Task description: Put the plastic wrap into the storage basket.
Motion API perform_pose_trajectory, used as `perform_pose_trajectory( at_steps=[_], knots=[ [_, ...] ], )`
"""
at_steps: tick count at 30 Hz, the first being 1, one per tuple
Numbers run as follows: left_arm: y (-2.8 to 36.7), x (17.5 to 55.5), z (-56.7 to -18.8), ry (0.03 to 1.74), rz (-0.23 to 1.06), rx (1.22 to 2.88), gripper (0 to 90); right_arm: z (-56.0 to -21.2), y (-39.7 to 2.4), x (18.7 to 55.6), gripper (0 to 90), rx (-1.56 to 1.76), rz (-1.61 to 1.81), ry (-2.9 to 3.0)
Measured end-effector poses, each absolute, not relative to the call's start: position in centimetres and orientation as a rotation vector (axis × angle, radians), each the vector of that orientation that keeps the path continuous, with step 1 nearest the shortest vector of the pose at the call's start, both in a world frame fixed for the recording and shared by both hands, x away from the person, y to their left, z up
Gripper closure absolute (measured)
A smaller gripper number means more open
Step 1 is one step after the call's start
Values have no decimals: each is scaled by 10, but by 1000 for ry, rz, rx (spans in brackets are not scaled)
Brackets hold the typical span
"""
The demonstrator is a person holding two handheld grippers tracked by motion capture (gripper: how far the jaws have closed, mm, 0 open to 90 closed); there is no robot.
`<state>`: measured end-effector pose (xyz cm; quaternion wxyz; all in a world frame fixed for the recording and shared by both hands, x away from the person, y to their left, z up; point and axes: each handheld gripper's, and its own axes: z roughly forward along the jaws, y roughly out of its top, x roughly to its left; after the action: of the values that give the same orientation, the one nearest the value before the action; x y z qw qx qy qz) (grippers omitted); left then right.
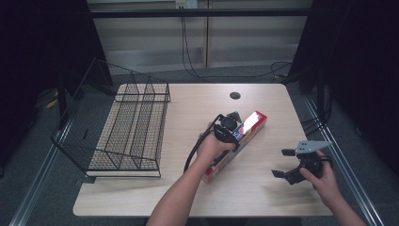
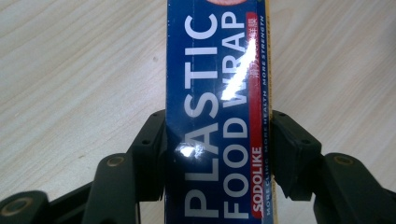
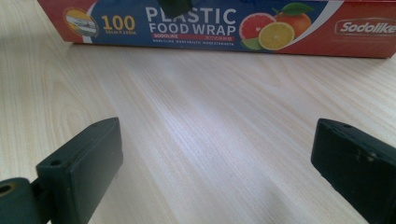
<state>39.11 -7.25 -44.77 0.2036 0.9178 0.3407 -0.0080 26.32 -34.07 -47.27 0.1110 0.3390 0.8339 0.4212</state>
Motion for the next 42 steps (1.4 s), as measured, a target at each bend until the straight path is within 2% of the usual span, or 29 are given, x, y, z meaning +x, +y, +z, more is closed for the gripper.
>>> perform_pose_trajectory(
  at_steps=[6,11,18,22,42],
  knots=[
    [-73,392,-448,920,-38,2588,409,-473,-340,264,20,989,1234,2454],
    [-80,394,-454,941,-11,2541,365,-473,-338,264,20,978,1229,2461],
    [-87,397,-450,968,-6,2588,443,-474,-338,264,20,980,1229,2463],
    [-78,400,-438,986,-87,2610,451,-473,-339,264,20,979,1234,2459],
    [-22,413,-384,1160,-76,2564,451,-472,-337,263,20,972,1233,2464]
  ],
)
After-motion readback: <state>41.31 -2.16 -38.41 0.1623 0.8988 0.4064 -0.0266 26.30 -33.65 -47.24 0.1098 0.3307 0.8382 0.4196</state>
